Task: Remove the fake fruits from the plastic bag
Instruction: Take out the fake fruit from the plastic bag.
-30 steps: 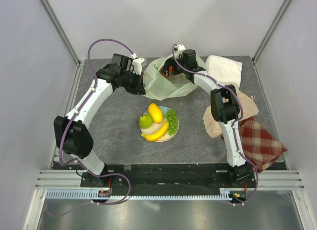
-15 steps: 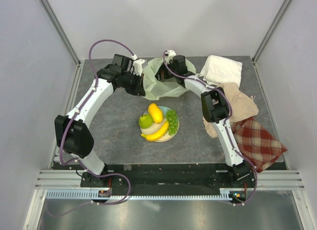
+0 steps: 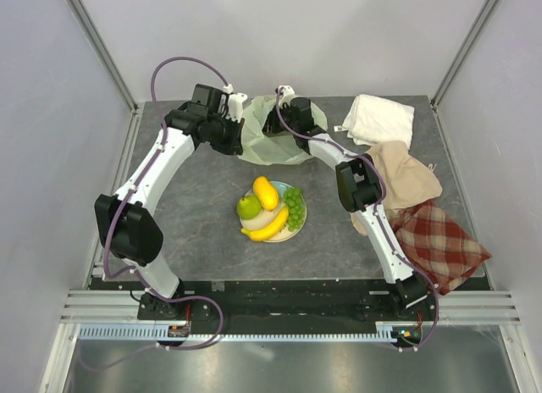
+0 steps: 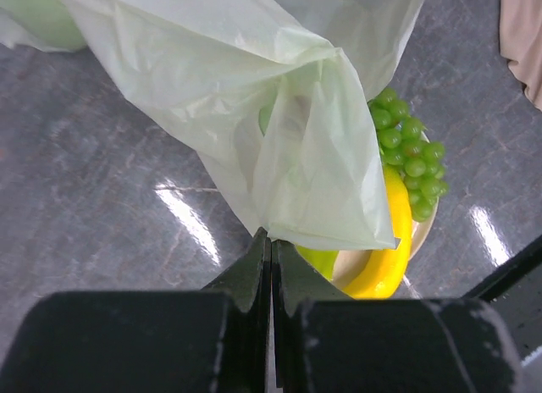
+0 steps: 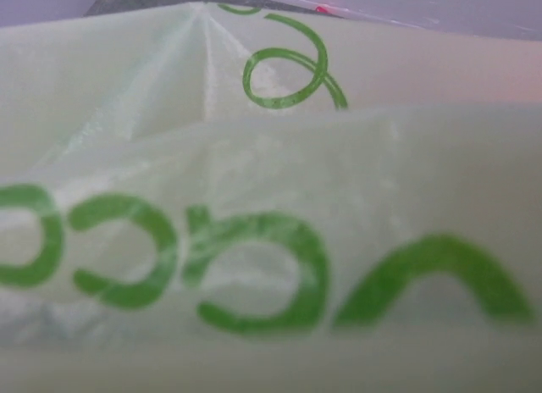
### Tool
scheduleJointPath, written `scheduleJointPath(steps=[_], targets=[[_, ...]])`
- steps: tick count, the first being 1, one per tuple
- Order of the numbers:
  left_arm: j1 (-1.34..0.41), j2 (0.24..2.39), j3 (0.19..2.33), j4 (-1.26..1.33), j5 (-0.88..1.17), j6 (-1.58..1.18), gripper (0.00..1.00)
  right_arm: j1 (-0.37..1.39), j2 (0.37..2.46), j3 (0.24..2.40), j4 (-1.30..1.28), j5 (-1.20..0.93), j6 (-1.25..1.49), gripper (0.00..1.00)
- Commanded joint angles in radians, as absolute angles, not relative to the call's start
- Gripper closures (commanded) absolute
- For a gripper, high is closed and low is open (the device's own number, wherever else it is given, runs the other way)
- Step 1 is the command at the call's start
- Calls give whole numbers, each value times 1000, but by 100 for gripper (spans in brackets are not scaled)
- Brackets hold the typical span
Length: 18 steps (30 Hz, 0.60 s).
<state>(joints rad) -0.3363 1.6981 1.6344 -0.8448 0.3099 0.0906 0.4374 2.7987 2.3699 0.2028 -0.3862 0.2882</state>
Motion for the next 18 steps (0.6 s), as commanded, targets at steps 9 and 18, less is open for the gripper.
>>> scheduleJointPath(steps=[9,18], targets=[[-342,1732,1743,-847,244,173,99,226,2376,1886,60,-424,232,71],[-385,1701,1654,-835,417,107,98,123,1805,1137,49,-429,141,73]])
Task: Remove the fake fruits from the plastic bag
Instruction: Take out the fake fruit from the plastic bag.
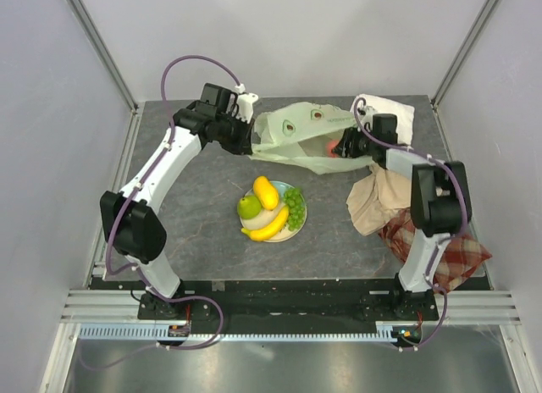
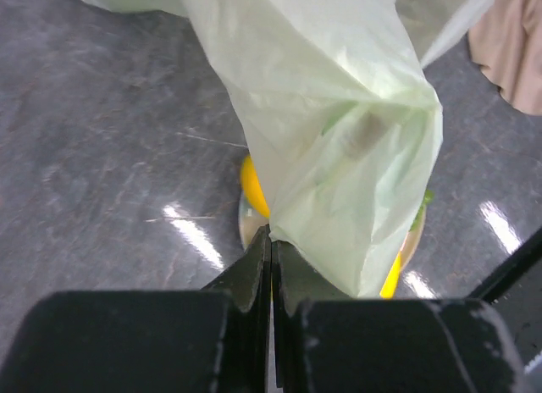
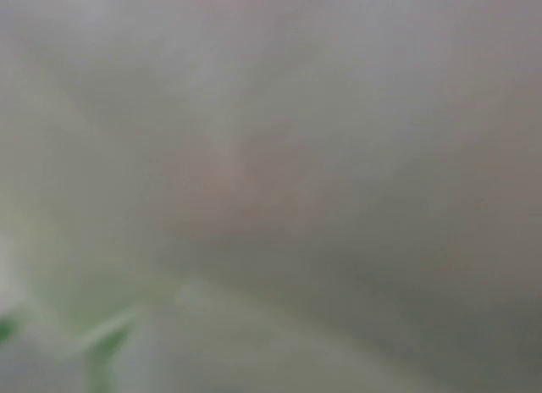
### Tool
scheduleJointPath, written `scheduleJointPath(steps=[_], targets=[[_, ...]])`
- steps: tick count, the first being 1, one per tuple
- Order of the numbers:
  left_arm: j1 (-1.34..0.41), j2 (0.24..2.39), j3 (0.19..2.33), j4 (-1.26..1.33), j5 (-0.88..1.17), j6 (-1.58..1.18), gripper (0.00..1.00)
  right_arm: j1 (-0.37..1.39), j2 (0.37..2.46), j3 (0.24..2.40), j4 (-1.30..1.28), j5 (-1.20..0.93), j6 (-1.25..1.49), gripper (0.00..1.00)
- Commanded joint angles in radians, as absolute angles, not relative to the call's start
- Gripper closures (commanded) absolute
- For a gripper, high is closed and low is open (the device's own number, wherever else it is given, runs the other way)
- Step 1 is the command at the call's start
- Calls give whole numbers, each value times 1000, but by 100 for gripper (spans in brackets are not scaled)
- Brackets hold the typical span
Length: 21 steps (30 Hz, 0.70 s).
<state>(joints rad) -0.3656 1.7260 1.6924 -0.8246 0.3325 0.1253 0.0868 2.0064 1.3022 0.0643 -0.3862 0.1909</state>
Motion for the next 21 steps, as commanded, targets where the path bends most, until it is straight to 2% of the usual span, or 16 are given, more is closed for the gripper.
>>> scheduleJointPath(steps=[1,3,7,11,21], targets=[[-390,1703,1649,-831,425,103,98,129,1777,1094,57,-445,138,73],[-397,1718,1649,-821,440,98,98,143,1723,1095,58,-512,141,73],[-397,1769,1687,-816,445,75,99,163,1687,1254,2,-635,123,75],[-397,1812,1764,-815,422,51,98,176,1657,1387,-154,-716,35,75],[-351,1905,1942,-821,387,11,99,213,1441,1387,-537,-802,-337,75]])
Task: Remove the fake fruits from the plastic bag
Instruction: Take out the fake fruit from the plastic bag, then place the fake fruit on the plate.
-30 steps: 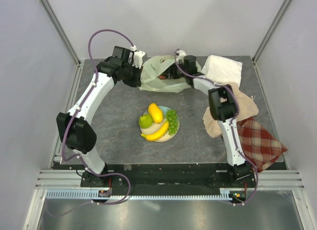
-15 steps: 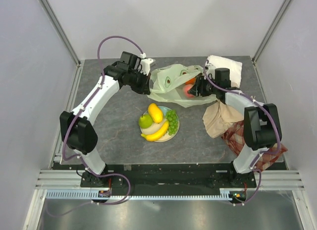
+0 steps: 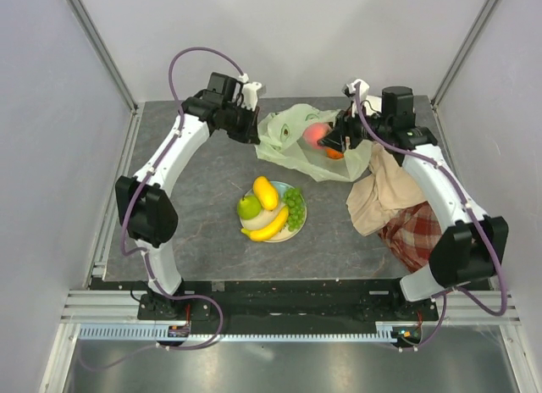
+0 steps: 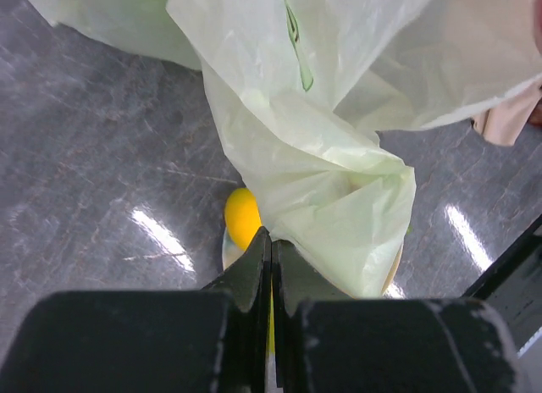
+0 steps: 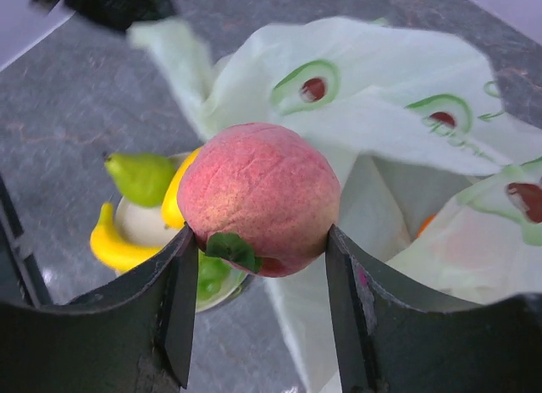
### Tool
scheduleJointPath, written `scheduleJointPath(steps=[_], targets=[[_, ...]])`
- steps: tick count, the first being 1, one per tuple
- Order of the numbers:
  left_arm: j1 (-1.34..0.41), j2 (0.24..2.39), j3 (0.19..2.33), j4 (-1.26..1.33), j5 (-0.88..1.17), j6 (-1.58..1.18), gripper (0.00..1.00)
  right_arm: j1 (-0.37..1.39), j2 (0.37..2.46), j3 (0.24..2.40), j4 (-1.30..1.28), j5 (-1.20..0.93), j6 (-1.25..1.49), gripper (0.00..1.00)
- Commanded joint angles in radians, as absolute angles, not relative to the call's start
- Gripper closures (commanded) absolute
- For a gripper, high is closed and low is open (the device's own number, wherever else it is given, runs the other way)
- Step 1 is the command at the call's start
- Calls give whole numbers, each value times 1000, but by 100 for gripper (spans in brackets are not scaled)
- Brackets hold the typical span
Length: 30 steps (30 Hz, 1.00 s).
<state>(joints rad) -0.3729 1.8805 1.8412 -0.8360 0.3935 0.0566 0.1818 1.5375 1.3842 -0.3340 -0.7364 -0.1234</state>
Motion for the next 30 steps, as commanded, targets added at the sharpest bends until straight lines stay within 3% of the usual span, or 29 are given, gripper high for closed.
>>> scheduleJointPath(steps=[1,9,17,30], targets=[[-353,1908,1953,-818,406,8,98,221,1424,1384,-560,-802,-363,74],[-353,1901,1996,-805,451,-47,98,457,1358,1322,-678,-743,-523,73],[-353,1848,1991,-804,453,-37,99,718,1532,1313,-598,-718,-540,74],[-353,1767,1922,-798,411,-8,98,808,1753,1367,-508,-681,-546,74]])
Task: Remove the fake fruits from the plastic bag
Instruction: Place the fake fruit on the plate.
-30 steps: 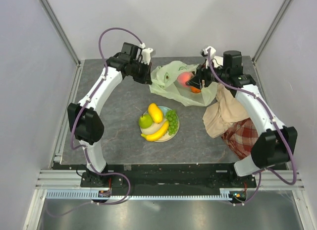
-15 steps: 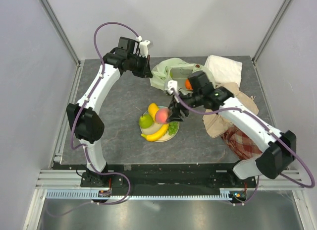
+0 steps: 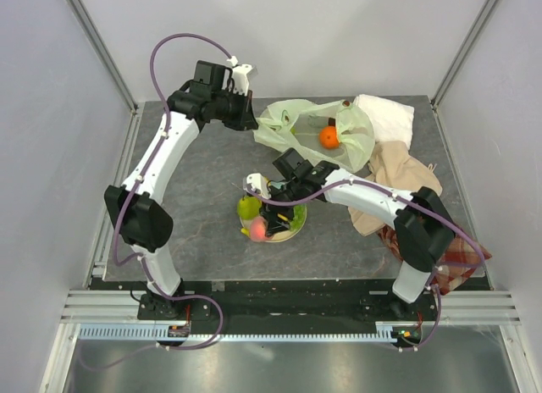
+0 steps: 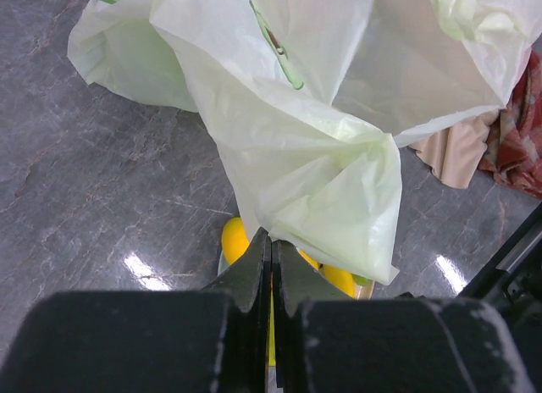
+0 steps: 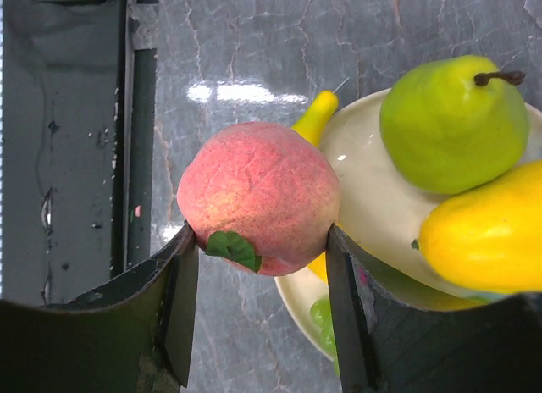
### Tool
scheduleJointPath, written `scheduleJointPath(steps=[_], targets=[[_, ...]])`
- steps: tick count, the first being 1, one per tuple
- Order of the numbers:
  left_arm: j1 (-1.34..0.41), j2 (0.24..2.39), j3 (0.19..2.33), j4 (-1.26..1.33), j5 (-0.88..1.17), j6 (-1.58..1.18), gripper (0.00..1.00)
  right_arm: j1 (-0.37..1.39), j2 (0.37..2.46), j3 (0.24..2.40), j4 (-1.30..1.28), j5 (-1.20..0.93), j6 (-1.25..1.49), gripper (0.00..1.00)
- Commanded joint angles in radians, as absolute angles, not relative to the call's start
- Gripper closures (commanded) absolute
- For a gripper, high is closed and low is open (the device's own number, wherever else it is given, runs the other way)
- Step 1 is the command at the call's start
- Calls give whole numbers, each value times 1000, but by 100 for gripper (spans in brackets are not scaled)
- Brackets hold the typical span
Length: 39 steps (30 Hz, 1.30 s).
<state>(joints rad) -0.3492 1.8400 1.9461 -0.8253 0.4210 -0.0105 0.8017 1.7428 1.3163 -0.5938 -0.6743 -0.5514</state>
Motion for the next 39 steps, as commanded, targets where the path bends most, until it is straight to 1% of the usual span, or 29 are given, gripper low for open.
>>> scheduleJointPath(steps=[1,5,16,19,22,23,25,27,28,30,31,39], targets=[[-353,1763,1908,-798,408,-6,98,810,1767,1371,-496,-681,-537,74],[-353,1749,1879,-793,411,-3,98,810,1804,1417,-489,-687,-517,74],[-353,1759,1891,-792,411,-3,98,810,1879,1434,-522,-657,-586,73],[-353,1761,1894,-793,411,-2,99,804,1884,1430,-523,-650,-595,71],[-353,1766,1896,-792,413,-3,98,802,1891,1431,-523,-637,-594,61],[-353,1770,1899,-793,414,-3,98,802,1890,1428,-523,-627,-594,56],[-353,1772,1901,-793,417,-3,98,798,1885,1424,-522,-621,-595,53],[-353,1775,1907,-793,420,-5,98,795,1870,1411,-526,-615,-595,47],[-353,1776,1908,-793,420,-5,98,790,1864,1401,-525,-615,-595,42],[-353,1779,1913,-793,425,-5,98,787,1844,1390,-525,-611,-595,21],[-353,1782,1914,-793,426,-5,98,784,1839,1382,-525,-609,-597,2],[-353,1792,1927,-793,442,-6,99,782,1784,1402,-529,-629,-558,2]])
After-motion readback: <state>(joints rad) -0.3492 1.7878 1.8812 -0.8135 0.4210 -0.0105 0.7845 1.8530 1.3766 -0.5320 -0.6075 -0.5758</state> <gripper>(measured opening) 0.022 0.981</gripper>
